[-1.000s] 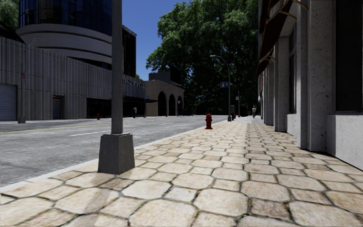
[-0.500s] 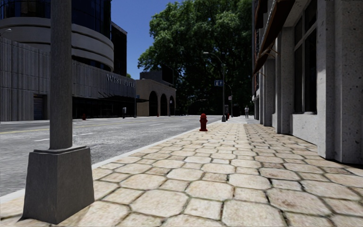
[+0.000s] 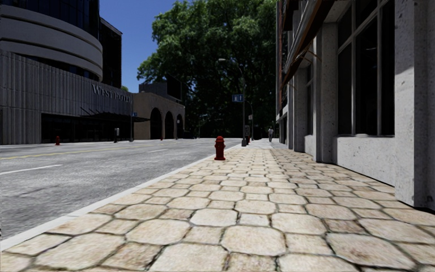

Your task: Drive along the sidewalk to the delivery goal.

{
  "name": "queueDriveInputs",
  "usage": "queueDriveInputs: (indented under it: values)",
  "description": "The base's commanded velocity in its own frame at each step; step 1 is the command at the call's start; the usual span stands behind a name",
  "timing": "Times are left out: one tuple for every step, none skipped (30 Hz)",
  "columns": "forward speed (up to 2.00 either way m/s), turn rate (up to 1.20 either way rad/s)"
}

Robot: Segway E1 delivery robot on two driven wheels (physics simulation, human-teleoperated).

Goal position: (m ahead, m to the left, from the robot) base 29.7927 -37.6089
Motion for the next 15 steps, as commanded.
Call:
queueDriveInputs:
  values:
    - [2.0,-0.49]
    - [2.0,-0.49]
    - [2.0,-0.49]
    - [2.0,-0.49]
    - [2.0,-0.49]
    - [2.0,-0.49]
    - [2.0,-0.49]
    - [2.0,-0.49]
    - [2.0,-0.49]
    - [2.0,-0.49]
    - [2.0,-0.49]
    - [2.0,-0.49]
    - [2.0,-0.49]
    - [2.0,-0.49]
    - [2.0,-0.49]
